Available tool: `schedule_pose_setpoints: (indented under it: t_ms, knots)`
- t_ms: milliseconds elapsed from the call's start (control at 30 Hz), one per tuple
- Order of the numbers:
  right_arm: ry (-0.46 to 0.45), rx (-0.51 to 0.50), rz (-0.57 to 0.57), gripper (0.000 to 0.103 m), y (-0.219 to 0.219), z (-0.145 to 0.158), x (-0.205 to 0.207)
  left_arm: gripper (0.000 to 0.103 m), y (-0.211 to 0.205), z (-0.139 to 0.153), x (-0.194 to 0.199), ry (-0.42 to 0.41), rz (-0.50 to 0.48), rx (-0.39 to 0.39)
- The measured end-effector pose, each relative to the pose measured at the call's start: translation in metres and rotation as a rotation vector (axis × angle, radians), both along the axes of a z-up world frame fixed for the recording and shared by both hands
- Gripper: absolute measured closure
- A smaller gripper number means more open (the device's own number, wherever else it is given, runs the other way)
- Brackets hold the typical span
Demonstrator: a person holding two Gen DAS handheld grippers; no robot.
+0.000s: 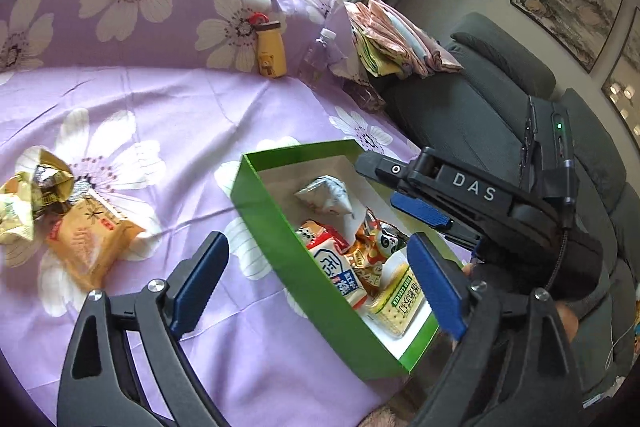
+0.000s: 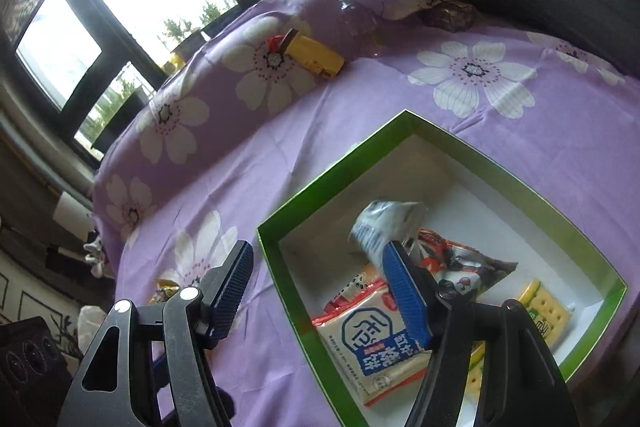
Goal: Organize snacks
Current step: 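Move the open right gripper back to the yellow rice-cracker bag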
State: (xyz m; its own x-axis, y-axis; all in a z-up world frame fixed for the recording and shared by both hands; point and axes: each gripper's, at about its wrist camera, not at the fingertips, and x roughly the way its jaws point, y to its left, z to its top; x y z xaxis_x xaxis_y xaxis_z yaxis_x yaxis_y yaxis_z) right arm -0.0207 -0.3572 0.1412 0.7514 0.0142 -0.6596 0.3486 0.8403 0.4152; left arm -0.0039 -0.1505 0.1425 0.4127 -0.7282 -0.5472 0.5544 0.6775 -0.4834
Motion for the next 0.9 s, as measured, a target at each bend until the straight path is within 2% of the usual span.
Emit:
schedule_pose_setpoints:
  t_ms: [133,233,333,433,567,667,800,900]
  knots:
    - [-0.033,-0.036,0.049,0.030,0.023,0.011,-0.001,0.006,0.043,0.007,-0.008,-0.043,0.088,0.013]
    - [-0.046,-0.072,0.107,0.025,0.041,0.014,0.003,0.003,0.076,0.001,-0.011,-0.047,0.160,0.037]
    - [-0.023,-0.113,0.139,0.021,0.055,0.011,0.010,0.001,0.106,-0.011,-0.009,-0.033,0.225,0.061]
    - [-0.005,-0.137,0.146,0.020,0.066,0.006,0.016,0.001,0.138,-0.030,-0.004,-0.015,0.337,0.073]
    - [-0.006,-0.139,0.185,0.017,0.081,-0.001,0.022,0.001,0.166,-0.057,0.008,0.014,0.488,0.144]
    - [-0.085,-0.124,0.203,0.013,0.089,-0.006,0.027,0.001,0.174,-0.066,0.016,0.038,0.528,0.199]
    - [-0.101,-0.098,0.180,0.011,0.096,-0.015,0.034,0.001,0.180,-0.068,0.017,0.032,0.546,0.196]
    - [-0.101,-0.118,0.195,0.010,0.105,-0.019,0.037,0.001,0.182,-0.069,0.017,0.041,0.548,0.200]
